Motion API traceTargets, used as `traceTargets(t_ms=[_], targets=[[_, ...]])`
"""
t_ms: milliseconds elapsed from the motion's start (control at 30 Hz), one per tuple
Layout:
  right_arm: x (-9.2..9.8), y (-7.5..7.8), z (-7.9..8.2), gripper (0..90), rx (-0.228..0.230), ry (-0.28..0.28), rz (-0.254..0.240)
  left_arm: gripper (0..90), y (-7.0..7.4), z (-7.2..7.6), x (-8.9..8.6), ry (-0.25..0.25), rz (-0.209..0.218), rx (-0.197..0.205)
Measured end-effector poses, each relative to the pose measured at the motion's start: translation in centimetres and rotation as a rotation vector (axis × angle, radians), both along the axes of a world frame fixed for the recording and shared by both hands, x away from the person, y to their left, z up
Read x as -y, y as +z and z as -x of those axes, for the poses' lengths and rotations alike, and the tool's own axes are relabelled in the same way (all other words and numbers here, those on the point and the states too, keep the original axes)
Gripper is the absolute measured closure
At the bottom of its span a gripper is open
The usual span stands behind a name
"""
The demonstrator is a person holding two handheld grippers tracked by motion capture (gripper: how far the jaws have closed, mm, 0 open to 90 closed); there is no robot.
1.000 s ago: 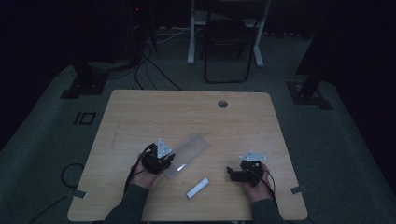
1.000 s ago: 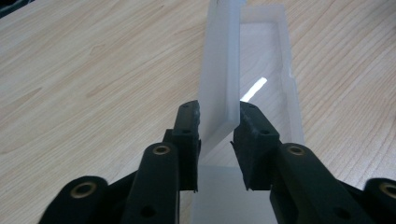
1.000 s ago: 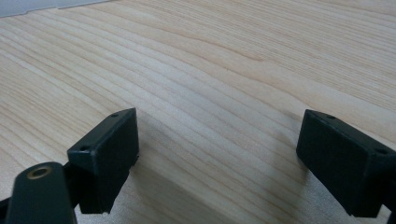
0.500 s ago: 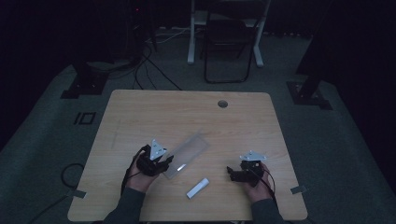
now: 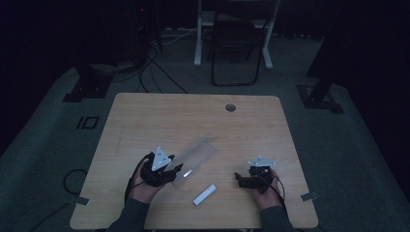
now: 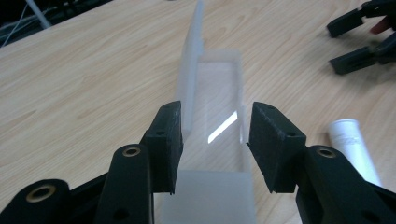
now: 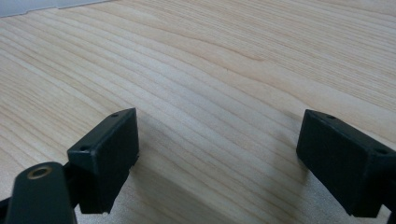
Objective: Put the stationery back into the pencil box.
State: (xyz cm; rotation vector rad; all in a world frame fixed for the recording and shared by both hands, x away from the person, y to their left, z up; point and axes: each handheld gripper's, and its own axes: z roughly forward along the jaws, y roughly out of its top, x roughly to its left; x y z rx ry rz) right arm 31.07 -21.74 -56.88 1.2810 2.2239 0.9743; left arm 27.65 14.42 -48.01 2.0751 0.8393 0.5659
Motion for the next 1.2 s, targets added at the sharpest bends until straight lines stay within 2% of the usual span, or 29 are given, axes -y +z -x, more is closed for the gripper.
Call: traceTargets(t_ms=[367,733,1200], targets=[[0.0,0.0,0.0,12.7,0.000,0.000,0.000,54.2,0.5,1.4,0.9,-0.055,0.014,0.006],[0.0,0.0,0.0,12.8,0.000,0.000,0.000,53.9,0.0,2.4,3.0,-0.128,0.007,-0.006],[0.0,0.0,0.0,12.8,0.000,0.000,0.000,52.7,-0.7,3.0,4.3,-0.171,0.002,-0.021]])
